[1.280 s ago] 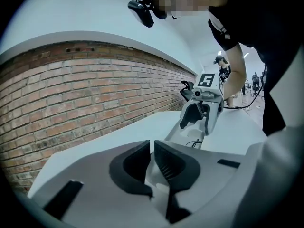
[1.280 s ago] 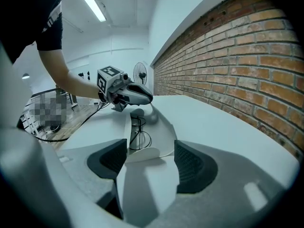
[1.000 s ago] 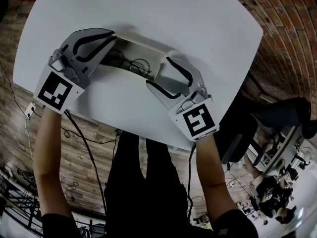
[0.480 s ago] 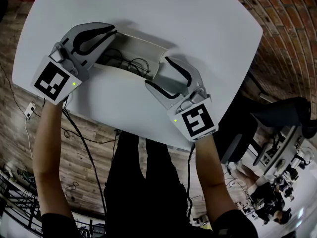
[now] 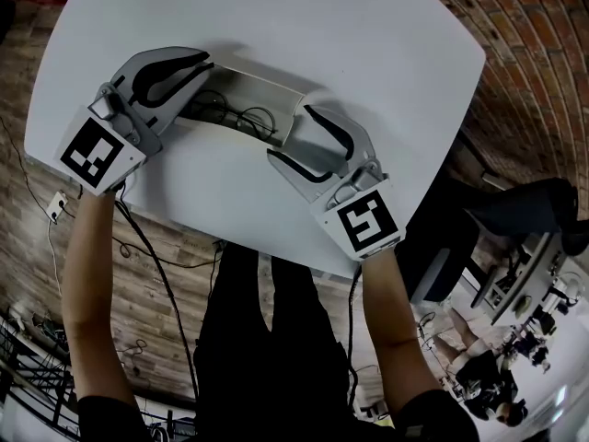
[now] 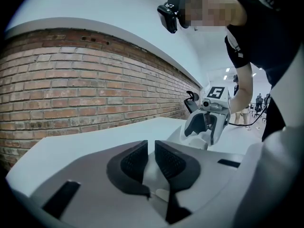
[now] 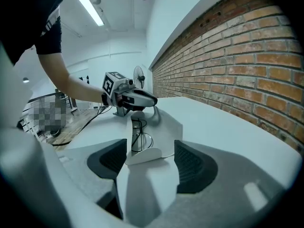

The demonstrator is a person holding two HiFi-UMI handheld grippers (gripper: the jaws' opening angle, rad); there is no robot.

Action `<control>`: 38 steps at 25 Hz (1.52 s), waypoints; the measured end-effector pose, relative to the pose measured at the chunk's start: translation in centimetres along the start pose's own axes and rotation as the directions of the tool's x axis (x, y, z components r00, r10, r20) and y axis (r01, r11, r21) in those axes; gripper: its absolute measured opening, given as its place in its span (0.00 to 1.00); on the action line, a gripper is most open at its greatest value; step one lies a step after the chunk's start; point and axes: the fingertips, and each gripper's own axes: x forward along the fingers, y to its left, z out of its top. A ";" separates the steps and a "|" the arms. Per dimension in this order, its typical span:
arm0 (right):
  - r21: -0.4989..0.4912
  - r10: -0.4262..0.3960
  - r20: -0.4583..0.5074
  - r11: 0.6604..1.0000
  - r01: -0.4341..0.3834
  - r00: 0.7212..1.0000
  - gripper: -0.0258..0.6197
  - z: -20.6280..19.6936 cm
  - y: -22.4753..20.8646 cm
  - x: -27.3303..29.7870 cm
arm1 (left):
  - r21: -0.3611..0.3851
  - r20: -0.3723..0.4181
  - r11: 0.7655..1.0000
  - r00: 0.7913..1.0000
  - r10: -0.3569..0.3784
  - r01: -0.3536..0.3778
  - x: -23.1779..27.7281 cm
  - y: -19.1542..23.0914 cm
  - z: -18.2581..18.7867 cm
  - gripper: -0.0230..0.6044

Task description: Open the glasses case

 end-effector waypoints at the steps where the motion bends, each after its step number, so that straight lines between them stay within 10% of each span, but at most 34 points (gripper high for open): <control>1: 0.000 0.000 -0.001 1.000 0.000 1.000 0.52 0.0 0.1 0.0 | 0.007 -0.003 1.000 1.000 -0.005 0.005 0.0 -0.1 0.0 0.09; 23: 0.070 -0.045 0.008 0.997 0.045 0.999 0.52 0.0 1.7 -2.5 | 0.026 -0.011 0.989 0.989 0.145 -0.145 -3.6 -0.7 1.2 0.23; 38: 0.103 -0.094 0.067 0.991 0.087 0.993 0.36 3.4 4.2 -10.7 | -0.115 -0.131 0.873 0.879 0.459 -0.473 -10.1 -5.9 0.7 0.08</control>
